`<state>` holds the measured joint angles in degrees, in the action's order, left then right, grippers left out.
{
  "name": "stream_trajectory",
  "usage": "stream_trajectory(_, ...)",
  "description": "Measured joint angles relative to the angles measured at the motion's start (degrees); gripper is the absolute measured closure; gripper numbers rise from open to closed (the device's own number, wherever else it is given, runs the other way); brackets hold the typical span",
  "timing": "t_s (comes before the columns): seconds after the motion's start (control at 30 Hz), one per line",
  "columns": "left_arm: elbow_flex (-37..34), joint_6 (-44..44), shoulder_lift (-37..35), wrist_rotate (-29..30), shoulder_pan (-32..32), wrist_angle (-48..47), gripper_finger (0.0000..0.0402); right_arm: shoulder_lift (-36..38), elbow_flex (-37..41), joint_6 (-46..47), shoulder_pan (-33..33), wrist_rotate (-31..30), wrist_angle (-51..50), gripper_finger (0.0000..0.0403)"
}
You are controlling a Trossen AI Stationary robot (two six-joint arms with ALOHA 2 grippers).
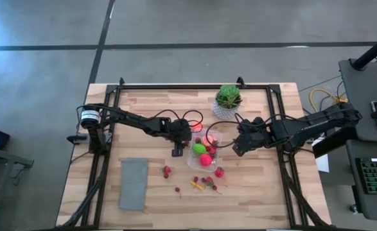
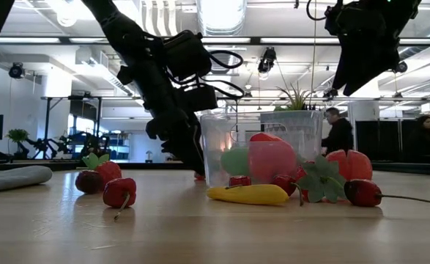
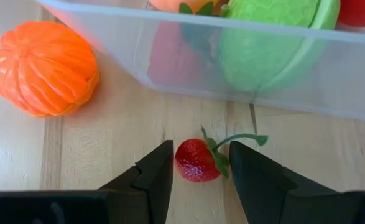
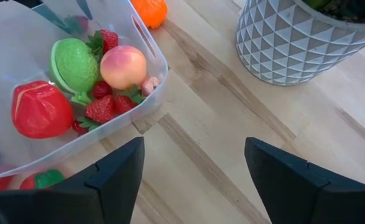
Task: Pick and placing Produce into tupperware
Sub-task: Put the red strawberry into the transparent bin
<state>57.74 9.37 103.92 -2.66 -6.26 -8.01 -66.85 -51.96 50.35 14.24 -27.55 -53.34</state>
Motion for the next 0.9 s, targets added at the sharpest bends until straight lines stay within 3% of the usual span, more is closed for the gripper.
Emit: stream_trajectory(0.9, 0.1, 0.0, 0.0, 1.2, 0.0, -0.6, 0.0261, 0.0, 0.0, -1.3, 0.0, -1.0, 0.1, 0.0136)
